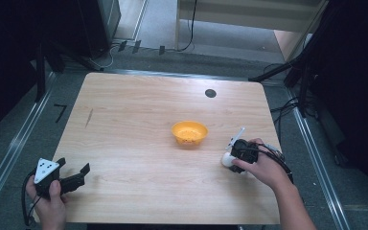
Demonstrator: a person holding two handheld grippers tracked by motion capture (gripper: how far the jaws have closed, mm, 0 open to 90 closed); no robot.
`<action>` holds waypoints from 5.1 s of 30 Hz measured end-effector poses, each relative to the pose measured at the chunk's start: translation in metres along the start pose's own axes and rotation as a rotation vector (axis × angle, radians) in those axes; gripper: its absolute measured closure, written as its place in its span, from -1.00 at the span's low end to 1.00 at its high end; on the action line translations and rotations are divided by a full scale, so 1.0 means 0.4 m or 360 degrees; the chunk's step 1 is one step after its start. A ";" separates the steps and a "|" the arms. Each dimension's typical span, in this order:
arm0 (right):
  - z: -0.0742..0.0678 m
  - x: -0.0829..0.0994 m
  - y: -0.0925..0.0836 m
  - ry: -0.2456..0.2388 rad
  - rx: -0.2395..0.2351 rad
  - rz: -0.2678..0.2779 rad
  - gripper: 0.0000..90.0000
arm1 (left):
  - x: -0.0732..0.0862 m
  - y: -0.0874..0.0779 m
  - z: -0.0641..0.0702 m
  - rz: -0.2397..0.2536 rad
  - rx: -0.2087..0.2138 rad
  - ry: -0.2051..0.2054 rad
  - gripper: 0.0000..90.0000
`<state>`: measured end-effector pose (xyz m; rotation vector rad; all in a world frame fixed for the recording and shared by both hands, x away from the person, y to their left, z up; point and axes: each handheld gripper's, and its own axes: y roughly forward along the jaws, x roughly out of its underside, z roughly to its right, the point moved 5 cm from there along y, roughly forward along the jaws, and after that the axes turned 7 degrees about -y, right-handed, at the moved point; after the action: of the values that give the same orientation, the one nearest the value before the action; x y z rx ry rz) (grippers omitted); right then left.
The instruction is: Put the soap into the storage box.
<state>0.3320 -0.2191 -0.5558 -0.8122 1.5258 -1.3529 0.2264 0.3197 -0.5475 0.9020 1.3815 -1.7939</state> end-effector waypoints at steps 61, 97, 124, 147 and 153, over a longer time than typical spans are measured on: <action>0.024 -0.075 -0.109 -0.0244 0.0102 0.0128 0.14 | 0.000 -0.003 -0.002 0.0014 -0.0003 -0.0017 -0.80; 0.057 -0.228 -0.139 -0.0425 0.0123 0.0172 0.13 | -0.002 -0.002 -0.004 0.0024 0.0001 -0.0027 -0.80; 0.060 -0.317 -0.136 -0.0557 0.0140 0.0195 0.13 | -0.002 -0.003 -0.006 0.0026 0.0008 -0.0035 -0.80; 0.050 -0.412 -0.120 -0.0654 0.0139 0.0197 0.13 | -0.002 -0.003 -0.007 0.0021 0.0010 -0.0045 -0.80; 0.048 -0.430 -0.108 -0.0669 0.0149 0.0212 0.13 | -0.002 -0.004 -0.007 0.0022 0.0010 -0.0046 -0.80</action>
<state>0.4091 -0.0782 -0.4782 -0.8568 1.1576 -1.0666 0.2259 0.3227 -0.5467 0.8832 1.3488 -1.7953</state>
